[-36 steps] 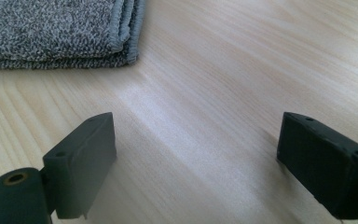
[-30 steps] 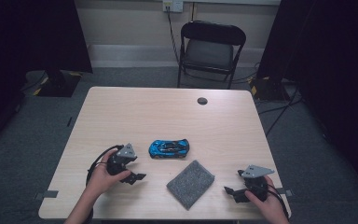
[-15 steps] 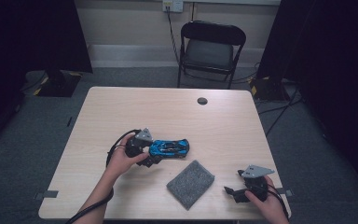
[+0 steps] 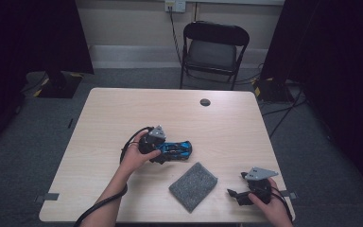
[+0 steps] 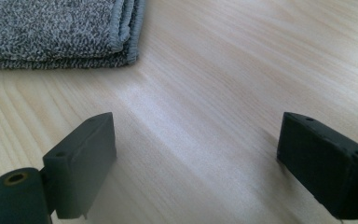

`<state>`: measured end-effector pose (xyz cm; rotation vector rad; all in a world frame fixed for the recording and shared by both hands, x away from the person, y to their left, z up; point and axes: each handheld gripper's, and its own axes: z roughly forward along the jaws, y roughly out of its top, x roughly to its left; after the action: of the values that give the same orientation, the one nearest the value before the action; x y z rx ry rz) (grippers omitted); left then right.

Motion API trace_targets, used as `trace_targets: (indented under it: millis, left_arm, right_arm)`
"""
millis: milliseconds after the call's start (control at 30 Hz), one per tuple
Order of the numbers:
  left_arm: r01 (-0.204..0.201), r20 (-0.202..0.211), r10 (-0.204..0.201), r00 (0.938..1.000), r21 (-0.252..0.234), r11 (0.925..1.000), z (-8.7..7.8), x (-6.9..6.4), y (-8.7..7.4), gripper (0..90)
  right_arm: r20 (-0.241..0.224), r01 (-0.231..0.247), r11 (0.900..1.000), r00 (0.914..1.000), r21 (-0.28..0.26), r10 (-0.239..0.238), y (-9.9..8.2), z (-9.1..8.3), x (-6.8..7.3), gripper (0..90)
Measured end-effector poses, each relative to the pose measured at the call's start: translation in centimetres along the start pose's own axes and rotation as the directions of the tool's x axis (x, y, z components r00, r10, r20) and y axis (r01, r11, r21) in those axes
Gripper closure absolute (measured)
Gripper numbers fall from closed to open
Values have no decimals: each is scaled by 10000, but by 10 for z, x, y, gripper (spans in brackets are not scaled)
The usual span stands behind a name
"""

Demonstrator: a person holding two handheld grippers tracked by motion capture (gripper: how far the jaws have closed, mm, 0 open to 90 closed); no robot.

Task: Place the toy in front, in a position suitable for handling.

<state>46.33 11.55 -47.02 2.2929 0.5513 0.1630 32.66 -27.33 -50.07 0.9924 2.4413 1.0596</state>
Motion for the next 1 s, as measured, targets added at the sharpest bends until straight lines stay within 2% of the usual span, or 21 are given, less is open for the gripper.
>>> trace_targets:
  millis: [200, 500, 567, 600, 667, 700, 833, 933, 1000]
  left_arm:
    - [-229, -45, 230, 9997, 60, 9997, 7, 3, 7, 160]
    - [218, 61, -218, 9997, -78, 9997, 18, 8, 3, 140]
    - [147, 97, -146, 9998, -45, 9999, 19, 8, 3, 135]
    - [0, 111, -2, 9999, 123, 9999, 21, 8, 4, 123]
    - [67, 135, -69, 9999, 138, 9999, 23, 8, 4, 118]
    - [-114, 131, 110, 9999, 327, 9994, 24, 8, 5, 108]
    - [-55, 276, 43, 9996, 426, 9991, 29, 9, 5, 80]
    - [-71, 230, 61, 9997, 429, 9991, 31, 8, 5, 64]
    - [-237, 163, 228, 9996, 534, 9983, 32, 7, 5, 63]
  right_arm:
    - [2, 2, 10000, 10000, -1, -2, 0, 0, 0, 110]
    - [-10, 13, 10000, 10000, 1, -13, 0, 0, 0, 111]
    - [-13, 12, 10000, 10000, 0, -12, 0, 0, 0, 111]
    - [-16, 10, 10000, 10000, 1, -10, 0, 0, 0, 111]
    - [-16, 11, 10000, 10000, 0, -11, 0, 0, 0, 110]
    - [-17, 10, 10000, 10000, -1, -10, 0, 0, 0, 111]
    - [-16, 11, 10000, 10000, 1, -11, 0, 0, 0, 111]
    - [-14, 13, 10000, 10000, -1, -13, 0, 0, 0, 111]
    - [-14, 16, 10000, 10000, -2, -16, 0, 0, 0, 111]
